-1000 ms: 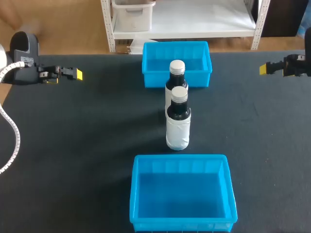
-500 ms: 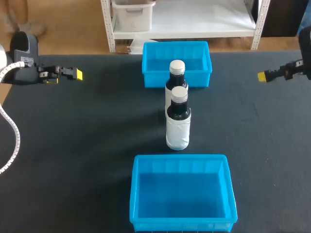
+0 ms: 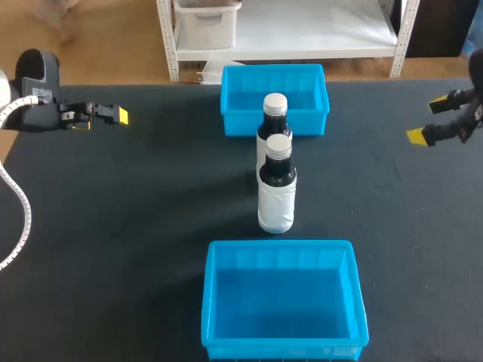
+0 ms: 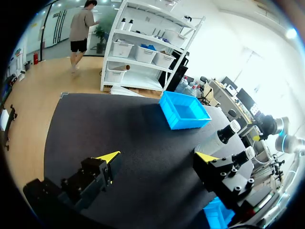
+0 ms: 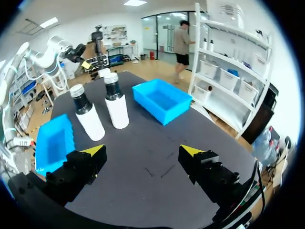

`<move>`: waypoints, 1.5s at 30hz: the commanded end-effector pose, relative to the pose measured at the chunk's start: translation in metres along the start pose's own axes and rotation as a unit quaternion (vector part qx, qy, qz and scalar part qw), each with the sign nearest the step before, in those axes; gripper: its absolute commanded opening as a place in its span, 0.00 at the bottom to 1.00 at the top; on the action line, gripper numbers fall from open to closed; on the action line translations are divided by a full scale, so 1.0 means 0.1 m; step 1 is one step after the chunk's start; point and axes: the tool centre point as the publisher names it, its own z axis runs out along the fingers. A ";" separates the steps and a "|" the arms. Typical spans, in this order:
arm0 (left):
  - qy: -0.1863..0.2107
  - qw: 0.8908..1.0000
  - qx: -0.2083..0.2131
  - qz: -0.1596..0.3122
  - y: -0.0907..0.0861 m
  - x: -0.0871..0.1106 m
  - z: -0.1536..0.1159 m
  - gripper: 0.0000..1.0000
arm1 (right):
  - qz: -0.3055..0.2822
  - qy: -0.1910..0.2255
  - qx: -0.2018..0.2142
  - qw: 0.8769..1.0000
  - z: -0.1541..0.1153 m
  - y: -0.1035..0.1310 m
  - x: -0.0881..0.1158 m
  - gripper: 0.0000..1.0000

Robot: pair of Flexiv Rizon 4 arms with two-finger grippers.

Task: Pick up the bottle, and place it in the far bin if it is heavy, or in the near bin if it is light.

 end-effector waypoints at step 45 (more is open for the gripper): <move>0.000 1.000 0.000 0.000 0.00 0.00 0.00 1.00 | -0.246 -0.045 -0.262 0.932 0.75 1.17 -0.52 1.00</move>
